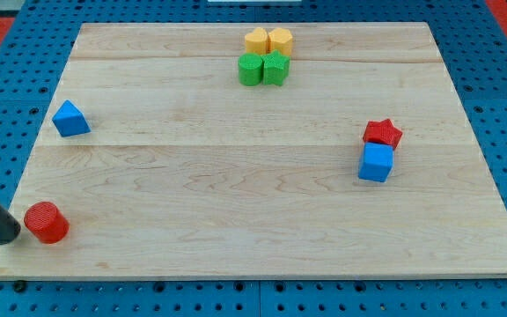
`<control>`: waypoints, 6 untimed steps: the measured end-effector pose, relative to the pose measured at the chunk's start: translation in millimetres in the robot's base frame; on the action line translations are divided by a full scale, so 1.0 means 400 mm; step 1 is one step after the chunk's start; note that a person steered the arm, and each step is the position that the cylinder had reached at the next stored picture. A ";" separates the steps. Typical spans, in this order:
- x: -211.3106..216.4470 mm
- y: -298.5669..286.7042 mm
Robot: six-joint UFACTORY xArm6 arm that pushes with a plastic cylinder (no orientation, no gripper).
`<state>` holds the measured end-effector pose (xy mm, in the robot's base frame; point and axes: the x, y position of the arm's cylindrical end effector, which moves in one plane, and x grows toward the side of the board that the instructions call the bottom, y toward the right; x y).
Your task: Slide the red circle towards bottom center of the board
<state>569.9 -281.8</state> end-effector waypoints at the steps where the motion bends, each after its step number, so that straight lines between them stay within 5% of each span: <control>1: -0.052 0.023; 3: -0.035 0.288; 4: -0.002 0.037; 6: 0.121 0.118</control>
